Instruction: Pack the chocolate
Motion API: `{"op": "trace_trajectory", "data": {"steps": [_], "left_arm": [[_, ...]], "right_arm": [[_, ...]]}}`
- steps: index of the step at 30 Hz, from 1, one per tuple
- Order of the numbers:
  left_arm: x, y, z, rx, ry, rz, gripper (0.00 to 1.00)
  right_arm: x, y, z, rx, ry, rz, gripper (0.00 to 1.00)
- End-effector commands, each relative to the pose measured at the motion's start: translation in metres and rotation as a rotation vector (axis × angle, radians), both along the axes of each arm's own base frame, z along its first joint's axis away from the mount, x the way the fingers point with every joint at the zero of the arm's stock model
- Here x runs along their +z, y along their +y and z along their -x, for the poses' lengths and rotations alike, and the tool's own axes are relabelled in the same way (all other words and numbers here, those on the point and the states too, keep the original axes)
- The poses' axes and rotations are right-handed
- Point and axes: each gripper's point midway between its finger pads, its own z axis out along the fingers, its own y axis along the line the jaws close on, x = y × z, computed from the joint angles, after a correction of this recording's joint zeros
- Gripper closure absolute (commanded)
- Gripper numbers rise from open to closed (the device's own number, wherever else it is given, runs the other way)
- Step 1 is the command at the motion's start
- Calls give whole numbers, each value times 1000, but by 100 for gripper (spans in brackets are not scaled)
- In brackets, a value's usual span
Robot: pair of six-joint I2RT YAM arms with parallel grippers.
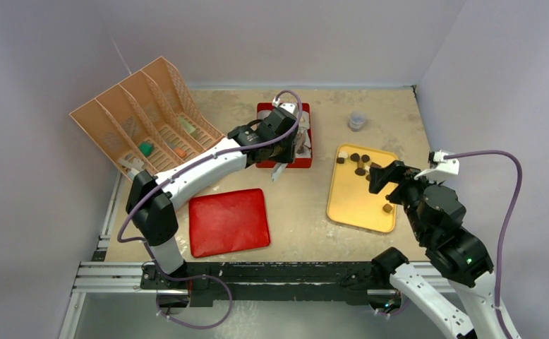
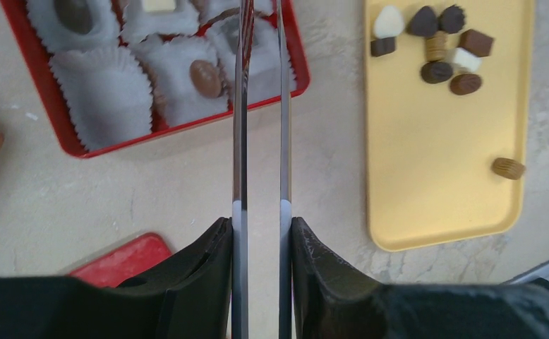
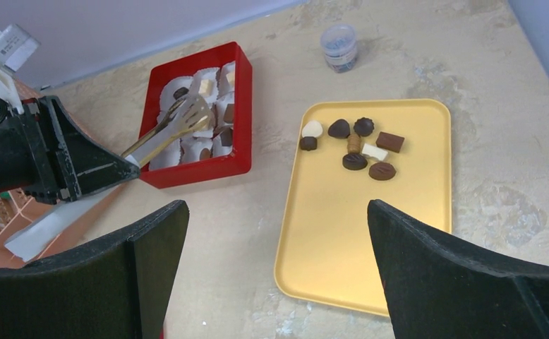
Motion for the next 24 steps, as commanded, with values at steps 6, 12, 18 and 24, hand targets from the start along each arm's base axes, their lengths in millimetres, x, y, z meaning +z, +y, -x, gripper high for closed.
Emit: {"op": "trace_trajectory", "data": {"steps": [6,12,18,24], "left_arm": [[60,-69,-4,-189,-168,173,69],[51,-113,16,-326,-202,177,69],[29,-137,18,-356,-183,168,69],[3,-154,15,-388,-162,168,68]], "right_arm": [[28,-5,6,-4,-80,-33,1],[31,-8,10,-10,-84,-37,1],[32,-10,12,-12,-87,-44,1],[30,-10,13,-11,-83,-44,1]]}}
